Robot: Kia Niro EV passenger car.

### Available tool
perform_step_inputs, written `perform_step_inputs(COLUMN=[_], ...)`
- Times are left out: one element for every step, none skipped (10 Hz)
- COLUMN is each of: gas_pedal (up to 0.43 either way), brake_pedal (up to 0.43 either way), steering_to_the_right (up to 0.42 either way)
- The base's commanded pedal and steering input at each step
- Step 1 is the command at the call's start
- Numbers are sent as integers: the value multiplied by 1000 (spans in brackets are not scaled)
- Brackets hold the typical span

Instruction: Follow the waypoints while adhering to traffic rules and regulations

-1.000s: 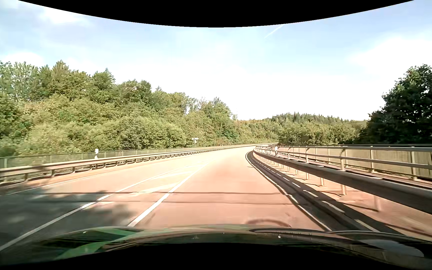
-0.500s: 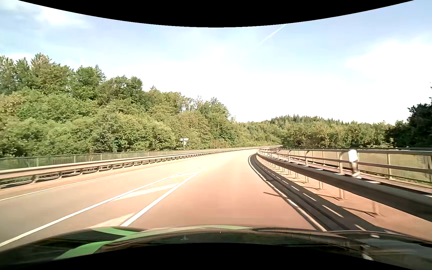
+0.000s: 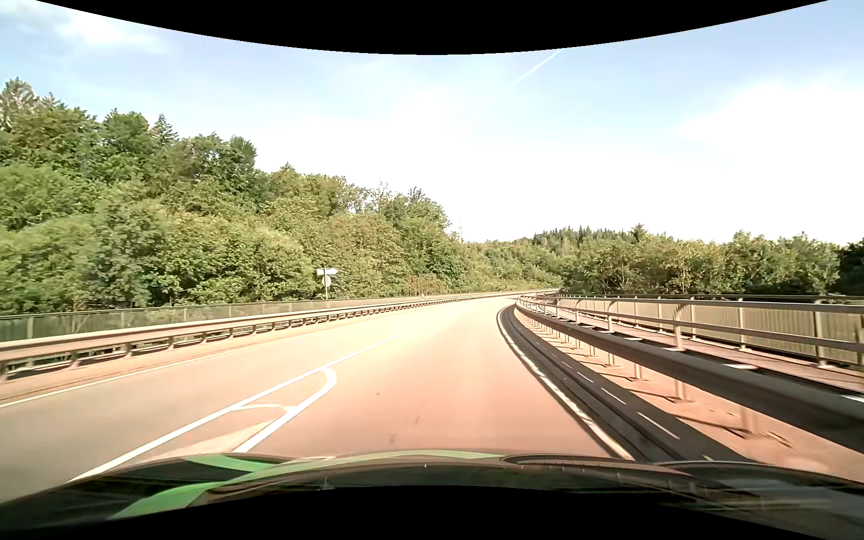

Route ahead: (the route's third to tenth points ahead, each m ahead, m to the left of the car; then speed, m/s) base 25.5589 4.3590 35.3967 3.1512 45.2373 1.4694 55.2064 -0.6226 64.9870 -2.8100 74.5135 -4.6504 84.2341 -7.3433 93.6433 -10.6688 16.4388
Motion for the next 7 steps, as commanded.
perform_step_inputs(gas_pedal=[150, 150, 150, 150, 130, 130, 130], brake_pedal=[0, 0, 0, 0, 0, 0, 0], steering_to_the_right=[15, 14, 13, 13, 13, 13, 13])
